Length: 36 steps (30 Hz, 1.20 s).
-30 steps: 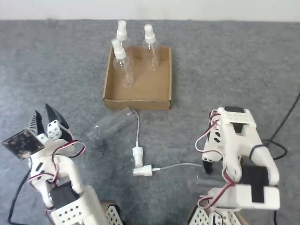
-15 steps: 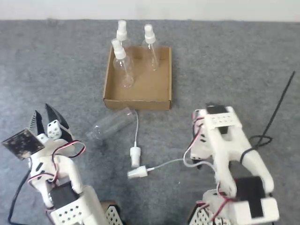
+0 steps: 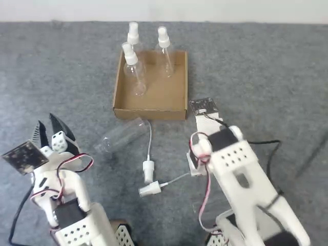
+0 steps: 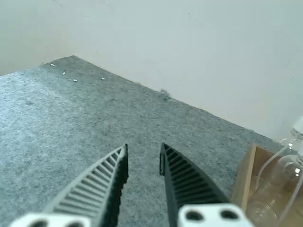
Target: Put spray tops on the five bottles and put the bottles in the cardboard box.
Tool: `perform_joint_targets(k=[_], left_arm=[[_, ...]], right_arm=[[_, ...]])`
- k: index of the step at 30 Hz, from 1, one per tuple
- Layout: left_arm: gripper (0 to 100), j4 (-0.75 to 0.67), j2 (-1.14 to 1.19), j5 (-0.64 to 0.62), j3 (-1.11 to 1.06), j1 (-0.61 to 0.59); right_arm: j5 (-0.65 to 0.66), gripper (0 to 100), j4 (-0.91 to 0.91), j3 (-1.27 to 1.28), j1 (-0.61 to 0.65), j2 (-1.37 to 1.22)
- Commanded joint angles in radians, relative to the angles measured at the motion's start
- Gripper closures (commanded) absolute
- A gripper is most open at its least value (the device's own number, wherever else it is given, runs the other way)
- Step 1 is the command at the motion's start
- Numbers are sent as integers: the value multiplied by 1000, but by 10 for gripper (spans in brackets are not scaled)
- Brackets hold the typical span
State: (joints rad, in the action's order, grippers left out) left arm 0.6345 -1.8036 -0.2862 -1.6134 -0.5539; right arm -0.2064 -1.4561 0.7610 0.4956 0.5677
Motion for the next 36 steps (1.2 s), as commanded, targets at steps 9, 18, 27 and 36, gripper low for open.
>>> perform_joint_targets(k=[9, 18, 27, 36], left_arm=[[895, -2, -17, 6, 10, -6], [895, -2, -17, 6, 10, -6], [895, -2, -17, 6, 10, -6], [895, -3, -17, 6, 10, -6]], right_arm=[[482, 739, -231, -29, 13, 265], [738, 739, -262, -25, 51, 265], [896, 740, -265, -17, 216, 263], [899, 740, -259, 18, 305, 189]])
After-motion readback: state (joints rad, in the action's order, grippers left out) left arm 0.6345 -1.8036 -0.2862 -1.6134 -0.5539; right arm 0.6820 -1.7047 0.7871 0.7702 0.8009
